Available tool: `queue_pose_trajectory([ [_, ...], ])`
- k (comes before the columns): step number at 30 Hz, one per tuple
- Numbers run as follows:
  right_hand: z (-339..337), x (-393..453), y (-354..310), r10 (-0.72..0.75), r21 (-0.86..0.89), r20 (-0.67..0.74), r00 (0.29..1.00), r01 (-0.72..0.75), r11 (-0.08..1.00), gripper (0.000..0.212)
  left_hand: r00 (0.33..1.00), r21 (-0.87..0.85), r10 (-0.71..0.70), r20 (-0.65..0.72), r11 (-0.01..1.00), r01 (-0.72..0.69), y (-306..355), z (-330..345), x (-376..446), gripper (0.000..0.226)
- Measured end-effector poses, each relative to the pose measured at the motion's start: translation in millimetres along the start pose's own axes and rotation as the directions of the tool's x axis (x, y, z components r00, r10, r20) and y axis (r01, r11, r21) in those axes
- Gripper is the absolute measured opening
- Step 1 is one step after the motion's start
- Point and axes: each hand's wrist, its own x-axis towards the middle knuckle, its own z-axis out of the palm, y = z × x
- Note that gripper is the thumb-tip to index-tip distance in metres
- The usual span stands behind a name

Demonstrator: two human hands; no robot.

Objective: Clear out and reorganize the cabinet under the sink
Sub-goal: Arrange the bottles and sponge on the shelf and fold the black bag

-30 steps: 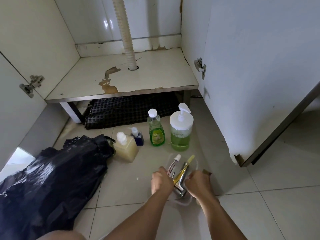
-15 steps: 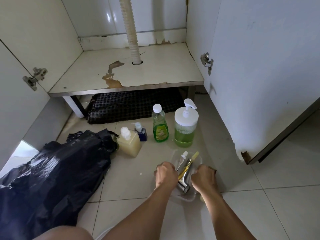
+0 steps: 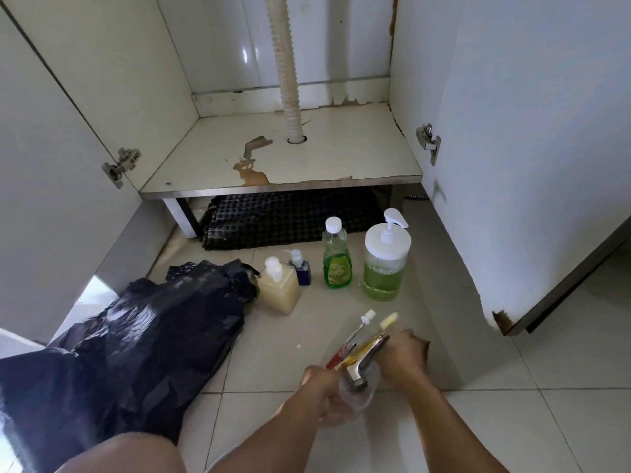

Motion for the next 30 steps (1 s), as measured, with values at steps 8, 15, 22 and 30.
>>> queue_pose_trajectory([
  [8,-30,14,-12,0.028,0.474,0.42,0.907,-0.246,0.846,0.01,0.997,0.372,0.076,-0.03,0.926,-0.06,55,-94,-3,0.03],
  [15,-35,11,-62,-0.059,0.507,0.579,0.813,-0.302,0.808,0.037,0.991,0.673,0.044,0.13,0.73,-0.121,121,-150,12,0.038],
  [22,-95,-91,-115,-0.185,0.565,0.698,0.692,-0.373,0.736,0.055,0.987,0.711,-0.066,0.147,0.7,-0.059,172,-175,-108,0.036],
  [30,-261,-240,-227,-0.246,0.674,0.656,0.714,-0.407,0.616,0.045,0.937,0.637,0.346,0.052,0.711,-0.297,282,-233,-338,0.021],
])
